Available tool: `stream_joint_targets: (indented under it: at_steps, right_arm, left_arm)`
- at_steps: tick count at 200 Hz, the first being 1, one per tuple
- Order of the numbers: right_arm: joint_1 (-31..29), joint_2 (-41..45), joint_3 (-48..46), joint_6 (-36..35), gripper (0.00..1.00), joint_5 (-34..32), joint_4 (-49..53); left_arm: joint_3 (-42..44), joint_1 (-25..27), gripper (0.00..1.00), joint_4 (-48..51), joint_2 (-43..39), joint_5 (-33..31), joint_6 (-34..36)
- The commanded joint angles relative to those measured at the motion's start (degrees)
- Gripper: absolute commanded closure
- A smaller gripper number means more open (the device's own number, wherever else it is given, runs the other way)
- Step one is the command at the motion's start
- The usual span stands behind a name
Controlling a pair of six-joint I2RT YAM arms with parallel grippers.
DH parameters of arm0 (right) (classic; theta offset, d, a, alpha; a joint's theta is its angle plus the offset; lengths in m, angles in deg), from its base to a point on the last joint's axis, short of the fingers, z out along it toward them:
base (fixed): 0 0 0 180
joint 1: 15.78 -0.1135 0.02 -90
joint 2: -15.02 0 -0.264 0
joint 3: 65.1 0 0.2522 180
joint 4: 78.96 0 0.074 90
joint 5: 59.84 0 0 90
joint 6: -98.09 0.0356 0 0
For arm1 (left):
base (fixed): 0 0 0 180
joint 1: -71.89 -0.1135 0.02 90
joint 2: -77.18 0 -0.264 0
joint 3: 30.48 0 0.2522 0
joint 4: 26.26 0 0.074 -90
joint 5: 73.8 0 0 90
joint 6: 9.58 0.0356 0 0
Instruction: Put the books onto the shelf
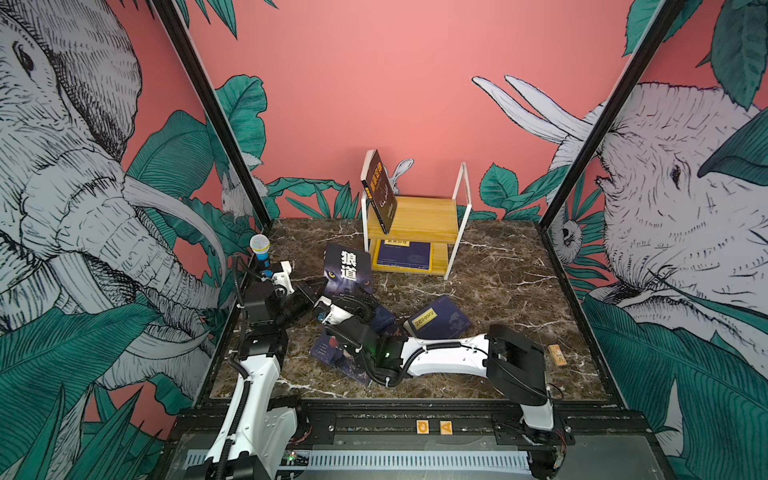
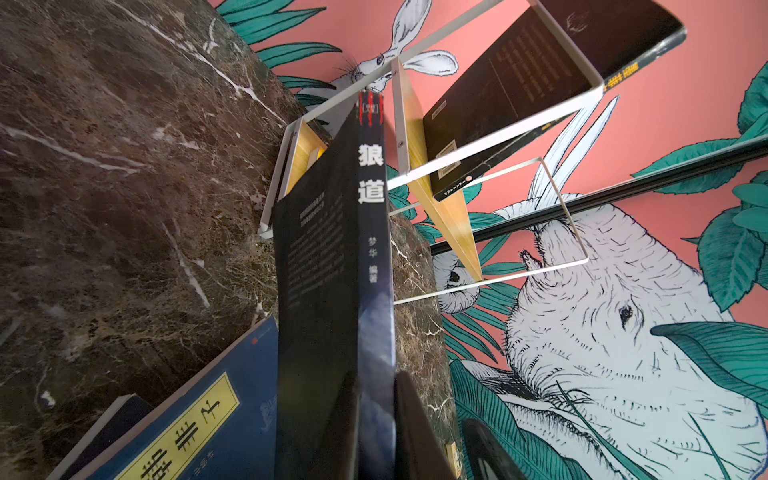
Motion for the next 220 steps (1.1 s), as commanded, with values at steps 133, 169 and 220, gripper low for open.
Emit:
stream_joint_targets:
  at_steps: [133,169,220]
  right_arm:
    - [2.9,6.6,-18.0,-11.0,1.0,-4.3,-27.8]
    - [2.4,7.8,-23.9,-26.4,1.0,-4.0,-43.1]
    - [0.8,8.1,-28.9,-55.3,1.0,1.1,-56.9]
  left_arm:
    - [-1.8,0.7,0.25,-3.5,-1.5,3.3,4.6]
    - [-7.8,1.7,0.1,4.4,0.7,6.5,10.7]
    - [-16.1,1.9,0.07,15.8,6.9,8.9,15.8]
